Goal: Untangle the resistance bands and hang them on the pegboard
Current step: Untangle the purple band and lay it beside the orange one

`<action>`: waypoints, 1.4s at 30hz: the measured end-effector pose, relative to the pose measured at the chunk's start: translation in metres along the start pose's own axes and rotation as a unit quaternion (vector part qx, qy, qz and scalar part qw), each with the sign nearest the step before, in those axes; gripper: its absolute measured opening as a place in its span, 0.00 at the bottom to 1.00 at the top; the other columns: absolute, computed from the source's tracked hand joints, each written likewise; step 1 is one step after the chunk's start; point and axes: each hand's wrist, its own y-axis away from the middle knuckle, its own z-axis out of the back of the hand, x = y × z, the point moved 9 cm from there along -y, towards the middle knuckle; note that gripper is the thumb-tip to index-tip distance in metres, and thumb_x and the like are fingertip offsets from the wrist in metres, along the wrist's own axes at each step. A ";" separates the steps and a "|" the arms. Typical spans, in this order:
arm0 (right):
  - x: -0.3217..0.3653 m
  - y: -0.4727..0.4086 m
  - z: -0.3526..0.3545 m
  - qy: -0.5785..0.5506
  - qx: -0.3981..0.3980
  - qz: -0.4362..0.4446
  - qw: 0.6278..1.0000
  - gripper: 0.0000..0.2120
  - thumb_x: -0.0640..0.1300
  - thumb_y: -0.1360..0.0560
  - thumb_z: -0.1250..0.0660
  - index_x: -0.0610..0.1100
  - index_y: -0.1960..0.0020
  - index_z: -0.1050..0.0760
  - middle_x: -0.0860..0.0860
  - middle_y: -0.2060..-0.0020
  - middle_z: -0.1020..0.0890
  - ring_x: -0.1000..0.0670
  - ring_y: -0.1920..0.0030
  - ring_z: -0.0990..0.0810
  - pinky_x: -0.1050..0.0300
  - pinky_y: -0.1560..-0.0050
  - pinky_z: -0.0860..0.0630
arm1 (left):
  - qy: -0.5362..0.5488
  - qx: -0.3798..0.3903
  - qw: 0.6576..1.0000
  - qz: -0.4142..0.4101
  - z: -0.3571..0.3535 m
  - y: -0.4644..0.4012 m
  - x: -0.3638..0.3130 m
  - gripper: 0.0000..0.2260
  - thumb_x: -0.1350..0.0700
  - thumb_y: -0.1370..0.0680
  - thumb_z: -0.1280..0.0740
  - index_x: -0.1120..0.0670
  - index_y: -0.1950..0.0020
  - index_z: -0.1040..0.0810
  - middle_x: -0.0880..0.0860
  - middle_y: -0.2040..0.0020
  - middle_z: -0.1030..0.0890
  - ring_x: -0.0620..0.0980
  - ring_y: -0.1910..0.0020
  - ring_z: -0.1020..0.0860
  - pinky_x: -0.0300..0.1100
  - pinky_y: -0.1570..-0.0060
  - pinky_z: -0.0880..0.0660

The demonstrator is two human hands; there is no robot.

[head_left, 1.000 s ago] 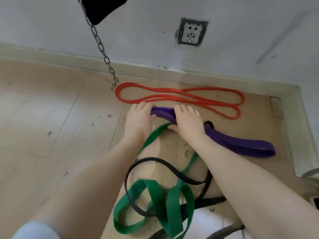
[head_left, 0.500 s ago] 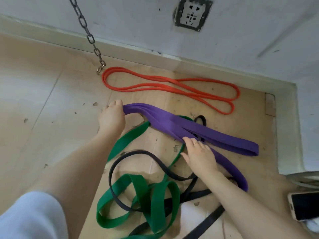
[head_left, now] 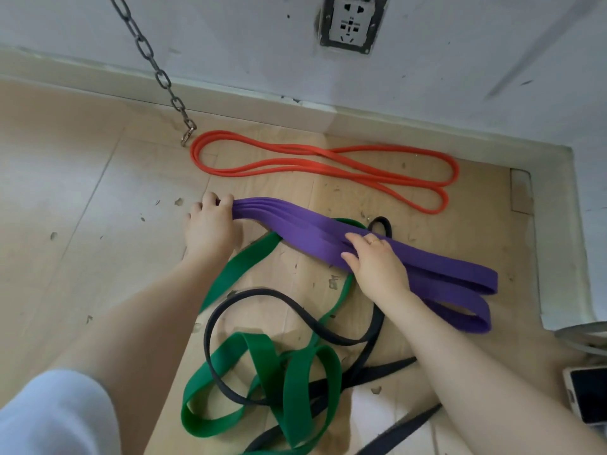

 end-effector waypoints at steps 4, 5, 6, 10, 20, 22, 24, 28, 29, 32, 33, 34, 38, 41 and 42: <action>0.008 -0.001 -0.005 0.052 0.007 0.005 0.999 0.20 0.52 0.22 0.40 0.44 0.34 0.33 0.46 0.39 0.27 0.46 0.41 0.28 0.53 0.49 0.24 | 0.007 -0.008 1.000 -0.006 0.000 0.000 0.002 0.17 0.63 0.21 0.43 0.56 0.32 0.33 0.60 0.38 0.29 0.61 0.39 0.32 0.53 0.40 0.33; 0.010 -0.001 -0.005 0.063 0.006 0.020 0.998 0.19 0.52 0.22 0.39 0.44 0.35 0.31 0.46 0.40 0.27 0.47 0.40 0.28 0.53 0.47 0.25 | 0.009 -0.009 1.000 -0.005 0.000 -0.001 0.002 0.17 0.63 0.21 0.43 0.56 0.33 0.33 0.60 0.38 0.29 0.61 0.39 0.32 0.53 0.40 0.32; 0.012 0.001 -0.004 0.080 0.010 0.043 0.996 0.19 0.52 0.22 0.39 0.44 0.36 0.30 0.47 0.40 0.27 0.47 0.40 0.29 0.53 0.44 0.26 | 0.010 -0.009 1.000 -0.003 0.000 -0.003 0.003 0.17 0.63 0.21 0.43 0.56 0.33 0.33 0.60 0.38 0.29 0.61 0.39 0.32 0.53 0.41 0.32; 0.008 0.008 0.010 0.095 -0.010 0.074 0.993 0.14 0.48 0.20 0.43 0.42 0.37 0.32 0.46 0.42 0.26 0.47 0.47 0.24 0.56 0.56 0.27 | 0.030 -0.012 0.999 -0.002 -0.007 -0.006 0.002 0.15 0.62 0.21 0.42 0.55 0.35 0.30 0.59 0.39 0.28 0.60 0.41 0.31 0.52 0.44 0.30; -0.037 -0.010 -0.005 -0.077 0.036 -0.018 0.996 0.18 0.44 0.20 0.43 0.44 0.32 0.40 0.44 0.35 0.30 0.44 0.38 0.29 0.45 0.39 0.28 | 0.059 -0.011 0.998 0.002 -0.019 -0.006 0.005 0.14 0.60 0.22 0.40 0.54 0.37 0.30 0.59 0.43 0.27 0.59 0.46 0.29 0.52 0.52 0.26; -0.041 -0.009 0.003 -0.087 0.036 -0.011 0.995 0.15 0.46 0.20 0.42 0.43 0.36 0.36 0.46 0.38 0.29 0.46 0.43 0.27 0.49 0.44 0.27 | 0.053 -0.011 0.999 -0.005 -0.018 -0.005 0.002 0.15 0.60 0.22 0.40 0.54 0.36 0.31 0.59 0.42 0.27 0.59 0.46 0.29 0.52 0.52 0.26; -0.045 -0.012 0.001 -0.056 0.079 0.003 0.995 0.12 0.49 0.20 0.42 0.45 0.40 0.32 0.47 0.36 0.30 0.47 0.41 0.28 0.50 0.40 0.31 | 0.052 -0.013 0.999 -0.004 -0.017 -0.002 0.002 0.15 0.60 0.22 0.40 0.54 0.34 0.31 0.59 0.41 0.28 0.59 0.45 0.29 0.52 0.51 0.27; -0.048 -0.007 -0.015 -0.095 0.189 0.004 0.977 0.04 0.51 0.22 0.40 0.53 0.52 0.29 0.48 0.30 0.36 0.44 0.30 0.37 0.43 0.30 0.43 | 0.049 -0.013 0.999 0.005 -0.012 0.001 0.000 0.16 0.61 0.22 0.42 0.55 0.33 0.32 0.60 0.40 0.29 0.60 0.43 0.30 0.52 0.49 0.27; -0.049 -0.009 -0.011 -0.126 0.158 0.004 0.979 0.03 0.50 0.23 0.38 0.52 0.53 0.28 0.49 0.34 0.31 0.45 0.33 0.33 0.42 0.32 0.38 | 0.048 -0.010 0.999 0.005 -0.011 0.002 -0.001 0.16 0.61 0.22 0.42 0.55 0.33 0.33 0.60 0.40 0.29 0.60 0.43 0.30 0.52 0.49 0.27; -0.051 -0.010 0.007 -0.158 0.043 -0.001 0.987 0.08 0.47 0.25 0.34 0.47 0.48 0.27 0.52 0.48 0.25 0.48 0.46 0.25 0.47 0.42 0.28 | 0.046 -0.002 0.999 0.004 -0.009 0.005 -0.004 0.15 0.61 0.21 0.41 0.55 0.34 0.32 0.60 0.41 0.28 0.60 0.44 0.29 0.52 0.49 0.27; -0.052 -0.010 0.007 -0.182 0.034 -0.018 0.982 0.12 0.46 0.26 0.32 0.46 0.44 0.29 0.52 0.49 0.26 0.49 0.47 0.25 0.48 0.42 0.27 | 0.052 -0.001 0.999 0.006 -0.007 0.005 -0.004 0.15 0.61 0.22 0.41 0.55 0.35 0.31 0.60 0.41 0.28 0.60 0.44 0.29 0.52 0.49 0.27; -0.055 -0.009 0.005 -0.217 0.039 -0.044 0.974 0.18 0.46 0.27 0.31 0.46 0.40 0.32 0.52 0.49 0.26 0.49 0.47 0.25 0.50 0.42 0.27 | 0.059 0.001 0.998 0.011 -0.006 0.005 -0.004 0.15 0.61 0.22 0.41 0.56 0.35 0.31 0.60 0.41 0.28 0.60 0.44 0.29 0.51 0.49 0.27; -0.054 -0.006 -0.004 -0.207 0.129 -0.057 0.968 0.16 0.46 0.26 0.32 0.47 0.40 0.31 0.51 0.51 0.23 0.48 0.49 0.22 0.51 0.46 0.24 | 0.066 0.006 0.998 0.016 -0.005 0.003 0.002 0.13 0.61 0.22 0.42 0.56 0.38 0.29 0.59 0.43 0.28 0.60 0.46 0.29 0.52 0.50 0.28; -0.045 -0.015 0.037 -0.078 0.060 0.001 0.995 0.06 0.44 0.24 0.36 0.48 0.47 0.29 0.49 0.54 0.22 0.46 0.53 0.22 0.50 0.55 0.24 | 0.074 -0.031 0.997 -0.020 0.002 -0.006 -0.004 0.11 0.58 0.20 0.43 0.55 0.40 0.27 0.58 0.44 0.26 0.59 0.47 0.29 0.51 0.51 0.30; -0.043 -0.022 0.061 -0.027 -0.005 0.017 0.999 0.06 0.43 0.23 0.37 0.47 0.46 0.29 0.48 0.53 0.23 0.45 0.53 0.23 0.51 0.58 0.26 | 0.078 -0.056 0.995 -0.036 0.008 -0.011 -0.008 0.10 0.58 0.20 0.42 0.55 0.41 0.26 0.57 0.44 0.25 0.59 0.47 0.29 0.51 0.51 0.30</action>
